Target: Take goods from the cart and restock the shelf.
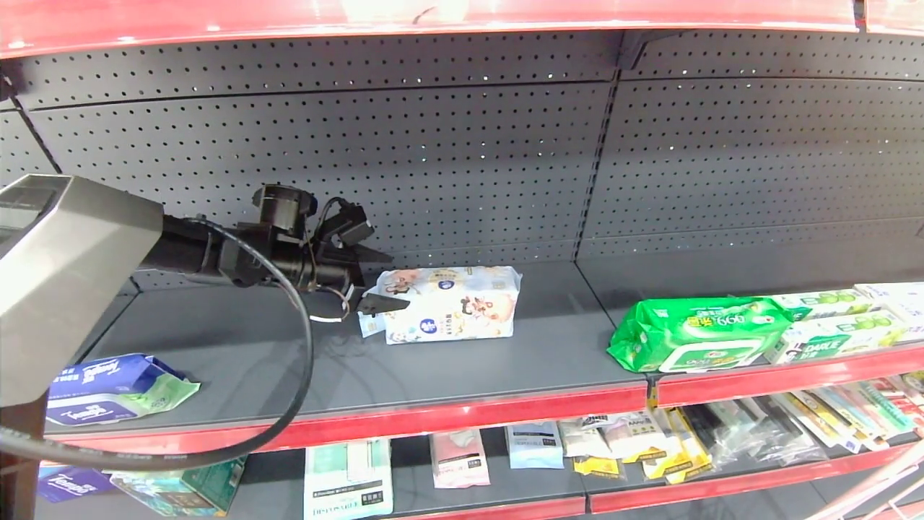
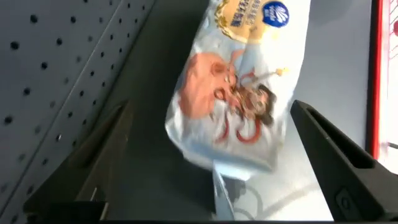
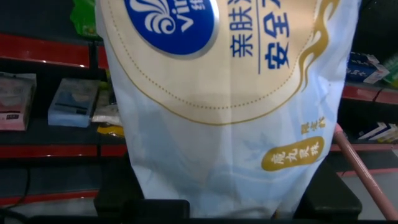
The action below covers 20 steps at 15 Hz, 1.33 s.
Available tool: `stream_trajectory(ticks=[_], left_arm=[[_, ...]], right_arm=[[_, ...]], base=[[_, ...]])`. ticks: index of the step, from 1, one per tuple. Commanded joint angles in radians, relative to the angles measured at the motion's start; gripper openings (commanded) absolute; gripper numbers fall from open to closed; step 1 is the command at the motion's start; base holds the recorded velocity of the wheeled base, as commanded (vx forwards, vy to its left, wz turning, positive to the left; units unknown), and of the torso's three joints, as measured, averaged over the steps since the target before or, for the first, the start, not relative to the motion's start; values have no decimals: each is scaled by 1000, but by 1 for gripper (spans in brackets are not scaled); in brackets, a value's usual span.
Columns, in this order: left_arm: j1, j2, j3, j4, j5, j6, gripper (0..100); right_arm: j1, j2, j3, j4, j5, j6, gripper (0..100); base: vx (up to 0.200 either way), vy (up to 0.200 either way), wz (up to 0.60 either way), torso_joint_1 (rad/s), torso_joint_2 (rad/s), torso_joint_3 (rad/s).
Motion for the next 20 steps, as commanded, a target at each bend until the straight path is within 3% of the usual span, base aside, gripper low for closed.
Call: stream_trajectory(ticks=[1,8,13,14,20], left_arm=[[-18,37,-29,1,-3,-1,100],[-34,98,-104,-1,6,-34,100],[-60,114,-109,-1,18,-59,100],[-68,121,-110,-2,20,-59,0],[-71,97,-81,1,1,-51,0]], right_arm=[[1,1,7,1,0,-5,0],[1,6,7,1,1,-8,0],[1,9,7,1,1,-10,0],[1,9,9,1,1,-10,0],[1,14,10,1,3,-10,0]], base=[[0,0,0,0,0,0],[0,0,0,0,0,0],[0,0,0,0,0,0],[0,0,0,0,0,0],[0,0,0,0,0,0]])
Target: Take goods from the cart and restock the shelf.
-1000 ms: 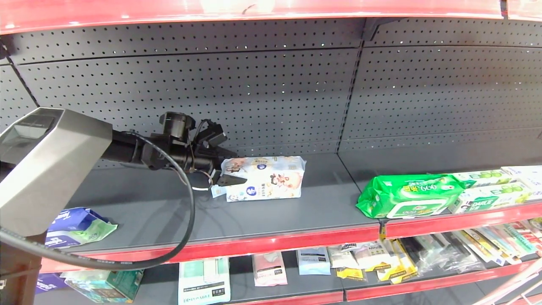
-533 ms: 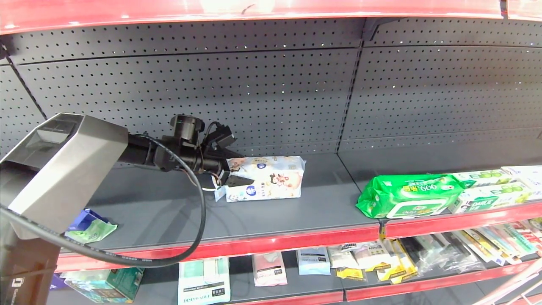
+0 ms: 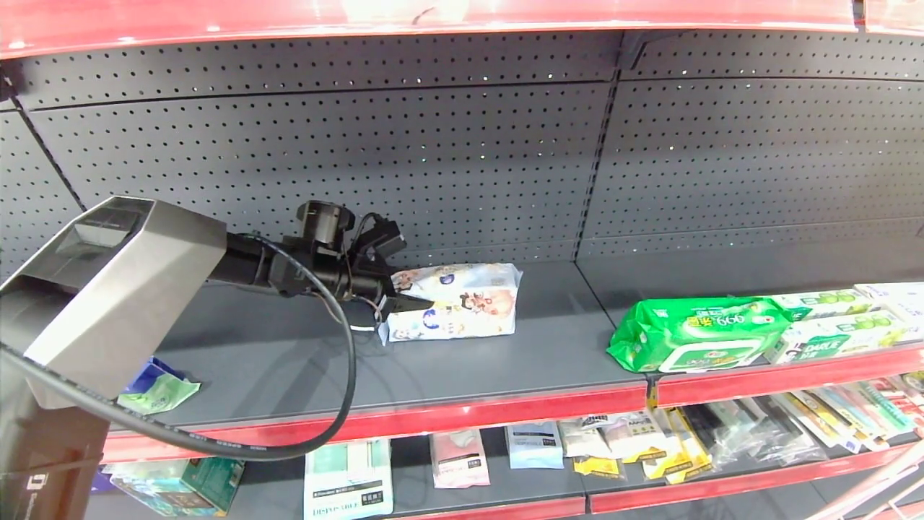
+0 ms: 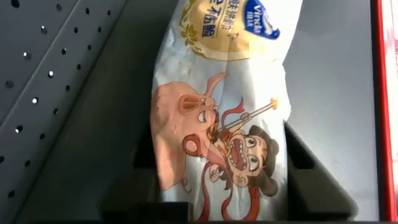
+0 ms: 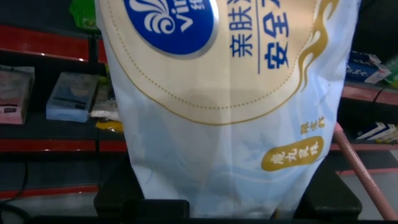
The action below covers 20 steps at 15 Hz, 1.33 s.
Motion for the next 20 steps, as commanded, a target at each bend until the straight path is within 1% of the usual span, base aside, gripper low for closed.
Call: stream_trajectory(ticks=[1,3,4,6,7,9,11,12,13,15,18,20], left_arm=[[3,-55,59,2,-4,0,0],[11,-143,172,1,-11,0,0],[28,-189,235,-1,-20,2,0],[58,-284,370,-4,-34,25,0],[71,-321,425,-4,-37,41,0],[112,-397,568,-5,-57,103,0],[153,-433,668,-15,-60,163,0],[169,-436,694,-21,-73,189,0],[179,-436,701,-30,-86,201,0],[184,-431,711,-57,-86,203,0],[186,-417,721,-71,-86,203,0],[186,-378,709,-133,-85,198,0]], right_arm=[[2,7,1,0,2,0,0],[2,21,-1,-2,2,1,0],[2,27,-1,-3,5,1,0],[2,34,-1,-8,6,1,0],[2,35,-2,-9,6,1,0],[2,34,-4,-9,6,1,0],[2,40,-4,-9,8,1,0],[2,44,-4,-11,8,1,0],[2,47,-7,-11,8,1,0],[2,50,-11,-11,8,1,0],[2,50,-18,-11,8,1,0],[2,50,-18,-11,8,1,0]], base=[[0,0,0,0,0,0],[0,0,0,0,0,0],[0,0,0,0,0,0],[0,0,0,0,0,0],[0,0,0,0,0,0],[0,0,0,0,0,0],[0,0,0,0,0,0],[0,0,0,0,0,0],[0,0,0,0,0,0],[0,0,0,0,0,0],[0,0,0,0,0,0],[0,0,0,0,0,0]])
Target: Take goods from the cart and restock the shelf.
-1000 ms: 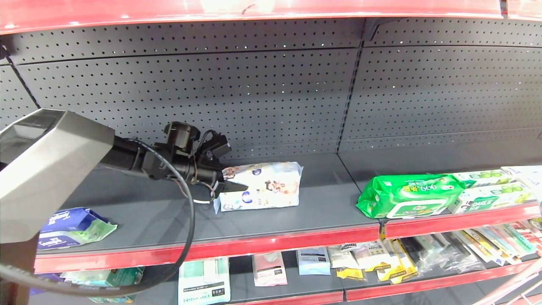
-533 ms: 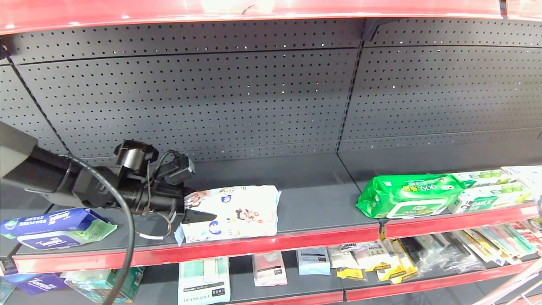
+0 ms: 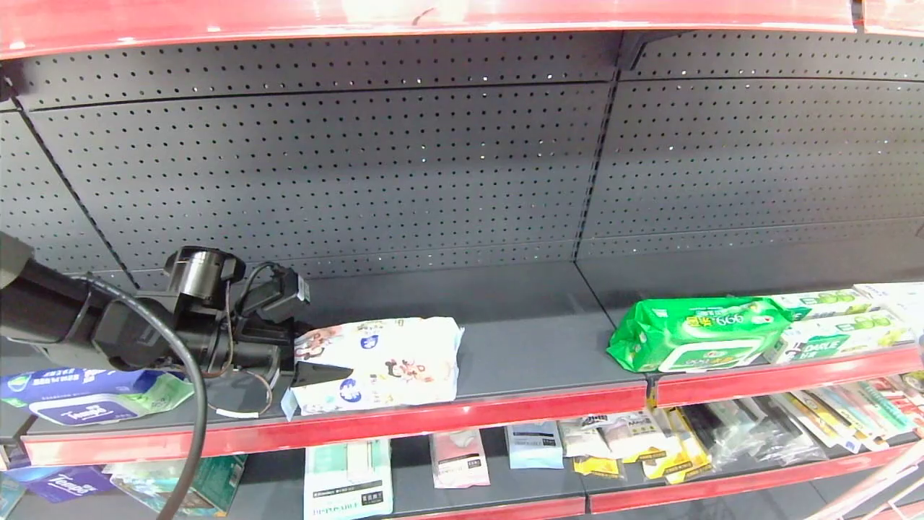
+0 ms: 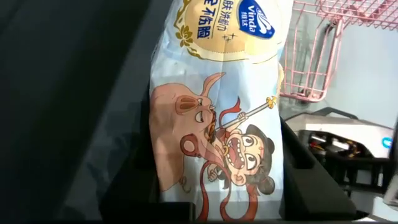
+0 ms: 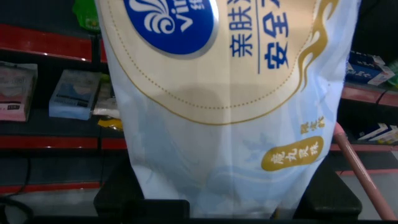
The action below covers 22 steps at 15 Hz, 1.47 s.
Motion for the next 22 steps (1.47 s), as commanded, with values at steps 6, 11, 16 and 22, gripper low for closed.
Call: stream_trajectory(ticks=[6,11,16,22], left_arm=[[-35,53,26,-70,4,-14,0],[-35,26,50,-67,-5,-15,0],[-32,26,52,-64,-39,-14,0],[-32,44,41,-75,-31,-8,0]], right_arm=[[1,2,-5,1,0,-2,0],[1,10,-8,1,-3,-2,0],[1,16,-8,1,-3,-2,0],[1,16,-10,1,-3,-2,0]], base=[[0,0,0,0,0,0],[0,0,0,0,0,0],[0,0,0,0,0,0],[0,0,0,0,0,0]])
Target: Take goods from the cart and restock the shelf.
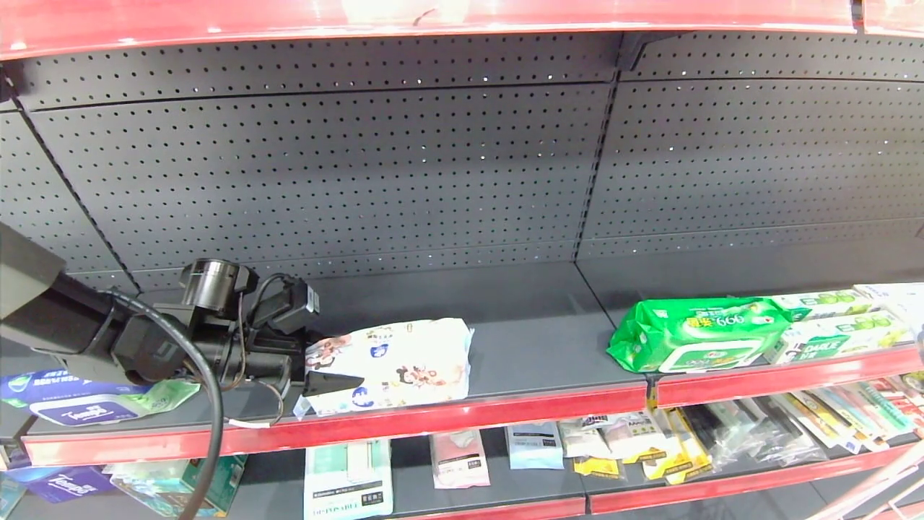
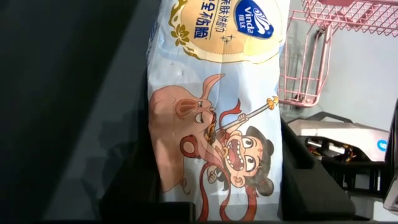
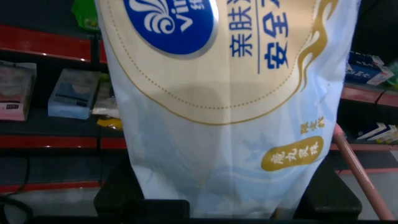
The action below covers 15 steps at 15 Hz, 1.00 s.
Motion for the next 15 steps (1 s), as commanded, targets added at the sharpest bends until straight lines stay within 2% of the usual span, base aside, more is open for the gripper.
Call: stream_trajectory(ticks=[1,10,11,13,14,15], left_arm=[[0,10,-2,-3,2,-3,0],[-2,13,-8,-6,8,-2,0],[-2,12,-8,-6,8,-5,100],[0,-1,-2,-6,10,-7,100],[0,-21,-2,-4,8,-28,100],[-2,-57,-2,-4,7,-83,100]], right_arm=[[1,0,1,0,0,-1,0],[1,7,0,0,0,-7,0],[1,7,0,0,0,-7,0],[1,7,0,0,0,-7,0],[1,7,0,0,0,-8,0],[1,7,1,0,0,-8,0]], base=[[0,0,0,0,0,0],[0,0,0,0,0,0],[0,0,0,0,0,0],[0,0,0,0,0,0],[0,0,0,0,0,0],[0,0,0,0,0,0]])
